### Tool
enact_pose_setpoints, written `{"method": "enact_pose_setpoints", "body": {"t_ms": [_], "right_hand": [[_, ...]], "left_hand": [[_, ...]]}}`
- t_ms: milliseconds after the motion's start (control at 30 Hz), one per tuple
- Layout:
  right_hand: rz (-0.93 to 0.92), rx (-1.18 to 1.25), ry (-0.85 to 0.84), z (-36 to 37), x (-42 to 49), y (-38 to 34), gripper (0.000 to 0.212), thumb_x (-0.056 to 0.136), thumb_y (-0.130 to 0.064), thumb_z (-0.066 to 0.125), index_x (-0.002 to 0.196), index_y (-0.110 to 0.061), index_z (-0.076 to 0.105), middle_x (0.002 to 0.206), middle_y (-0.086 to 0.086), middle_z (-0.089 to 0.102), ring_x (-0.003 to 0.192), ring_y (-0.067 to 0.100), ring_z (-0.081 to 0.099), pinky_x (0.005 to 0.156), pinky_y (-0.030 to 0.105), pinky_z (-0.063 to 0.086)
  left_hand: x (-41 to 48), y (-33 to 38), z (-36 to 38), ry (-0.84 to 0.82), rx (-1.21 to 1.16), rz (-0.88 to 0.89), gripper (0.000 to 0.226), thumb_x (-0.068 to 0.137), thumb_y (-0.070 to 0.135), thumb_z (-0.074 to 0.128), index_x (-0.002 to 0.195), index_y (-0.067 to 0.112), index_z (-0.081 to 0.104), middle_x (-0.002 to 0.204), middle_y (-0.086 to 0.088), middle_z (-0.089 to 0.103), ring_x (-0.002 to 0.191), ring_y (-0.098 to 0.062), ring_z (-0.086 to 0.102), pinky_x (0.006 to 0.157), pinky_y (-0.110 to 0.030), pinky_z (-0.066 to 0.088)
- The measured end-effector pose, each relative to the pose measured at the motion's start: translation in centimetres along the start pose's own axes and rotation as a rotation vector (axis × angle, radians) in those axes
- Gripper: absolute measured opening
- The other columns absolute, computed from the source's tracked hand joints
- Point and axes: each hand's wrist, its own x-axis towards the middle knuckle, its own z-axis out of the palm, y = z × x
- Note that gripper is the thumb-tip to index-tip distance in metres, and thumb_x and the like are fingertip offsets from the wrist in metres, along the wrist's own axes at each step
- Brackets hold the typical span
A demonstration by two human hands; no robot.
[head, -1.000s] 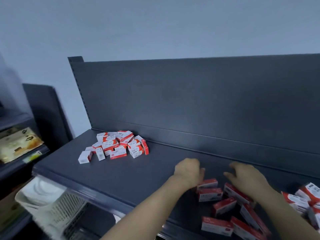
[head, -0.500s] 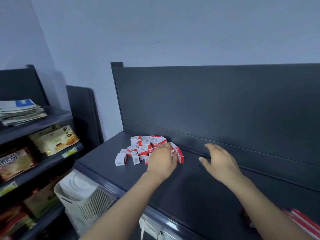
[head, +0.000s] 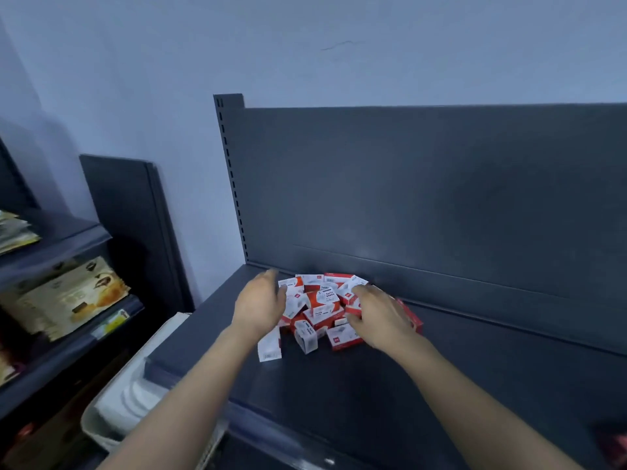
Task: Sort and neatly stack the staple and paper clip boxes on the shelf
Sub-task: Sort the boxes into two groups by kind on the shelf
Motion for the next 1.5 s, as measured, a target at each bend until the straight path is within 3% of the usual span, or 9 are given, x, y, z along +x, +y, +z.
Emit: {"method": "enact_pose_setpoints", "body": {"t_ms": [167, 333, 467, 567, 633, 767, 967, 1133, 1500], "right_hand": [[-0.071, 0.016, -0.04, 1.7, 1.9, -2.2, 0.054, 0.09, -0.012, 0.054, 0.141, -0.011, 0.035, 0.139, 0.008, 0.046, 0.126, 0.024, 0.044, 0.099, 0.033, 0.042], [-0.216, -0.047, -0.124, 2.5, 3.8, -3.4, 0.075, 0.085, 0.002, 0.056, 0.148, -0.011, 0.019, 0.156, 0.008, 0.021, 0.144, 0.024, 0.02, 0.117, 0.034, 0.022], [-0.22, -0.084, -0.161, 3.0, 4.8, -3.3, 0.066, 0.086, 0.002, 0.055, 0.145, -0.008, 0.028, 0.15, 0.01, 0.032, 0.14, 0.025, 0.028, 0.115, 0.035, 0.028], [-0.216, -0.118, -0.15, 3.3, 5.1, -2.8, 0.053, 0.09, -0.006, 0.054, 0.139, -0.008, 0.036, 0.141, 0.011, 0.04, 0.132, 0.026, 0.037, 0.108, 0.035, 0.036], [-0.187, -0.107, -0.141, 3.3, 5.1, -2.5, 0.05, 0.091, -0.015, 0.057, 0.137, -0.008, 0.039, 0.137, 0.01, 0.042, 0.128, 0.025, 0.039, 0.104, 0.036, 0.039], [-0.156, -0.034, -0.13, 3.0, 4.6, -2.0, 0.055, 0.09, -0.022, 0.06, 0.139, -0.01, 0.038, 0.139, 0.008, 0.042, 0.129, 0.023, 0.041, 0.106, 0.035, 0.038], [-0.097, 0.072, -0.027, 0.4, 3.4, -0.7, 0.046, 0.089, -0.022, 0.061, 0.131, -0.011, 0.046, 0.129, 0.008, 0.053, 0.119, 0.025, 0.05, 0.098, 0.035, 0.044], [-0.008, 0.108, 0.116, -3.3, 1.1, 1.9, 0.038, 0.087, -0.018, 0.063, 0.121, -0.009, 0.052, 0.119, 0.008, 0.057, 0.112, 0.025, 0.053, 0.09, 0.032, 0.043], [0.28, 0.145, 0.348, -11.2, -10.9, 18.1, 0.044, 0.085, -0.025, 0.064, 0.124, -0.008, 0.051, 0.121, 0.01, 0.057, 0.112, 0.027, 0.053, 0.09, 0.033, 0.042]], "left_hand": [[0.9, -2.6, 0.5, -0.071, -0.029, -0.031, 0.032, 0.094, 0.018, 0.047, 0.12, 0.002, 0.052, 0.123, -0.015, 0.059, 0.111, -0.031, 0.055, 0.089, -0.037, 0.045], [0.8, -3.9, 0.9, -0.129, -0.057, -0.01, 0.042, 0.091, 0.02, 0.054, 0.132, 0.01, 0.048, 0.133, -0.008, 0.055, 0.121, -0.025, 0.052, 0.097, -0.032, 0.042], [0.3, -3.5, 1.2, -0.301, -0.076, 0.153, 0.046, 0.082, 0.026, 0.068, 0.125, 0.017, 0.056, 0.129, 0.0, 0.059, 0.118, -0.017, 0.055, 0.093, -0.022, 0.041], [-0.1, -2.2, 2.1, -0.353, 0.062, 0.191, 0.038, 0.073, 0.046, 0.072, 0.098, 0.019, 0.061, 0.105, -0.001, 0.065, 0.093, -0.017, 0.059, 0.076, -0.028, 0.047], [-0.4, -1.3, 2.9, -0.353, 0.139, 0.157, 0.047, 0.067, 0.056, 0.073, 0.093, 0.02, 0.056, 0.097, 0.002, 0.062, 0.084, -0.015, 0.055, 0.067, -0.025, 0.042], [-0.5, -0.5, 4.8, -0.325, 0.185, 0.118, 0.058, 0.068, 0.052, 0.073, 0.11, 0.016, 0.055, 0.112, -0.001, 0.057, 0.102, -0.018, 0.055, 0.08, -0.028, 0.046], [0.9, 0.1, 2.1, -0.203, 0.005, 0.027, 0.043, 0.068, 0.046, 0.075, 0.086, 0.016, 0.05, 0.083, 0.003, 0.056, 0.075, -0.016, 0.052, 0.061, -0.024, 0.039], [1.5, 5.4, 0.2, -0.098, -0.195, 0.031, 0.052, 0.067, 0.043, 0.078, 0.098, 0.01, 0.051, 0.08, 0.002, 0.056, 0.076, -0.015, 0.051, 0.052, -0.022, 0.034], [-4.9, 26.2, 6.4, -0.196, -0.359, 0.342, 0.047, 0.068, 0.037, 0.079, 0.102, 0.012, 0.059, 0.085, 0.004, 0.059, 0.082, -0.015, 0.052, 0.061, -0.025, 0.035]]}}
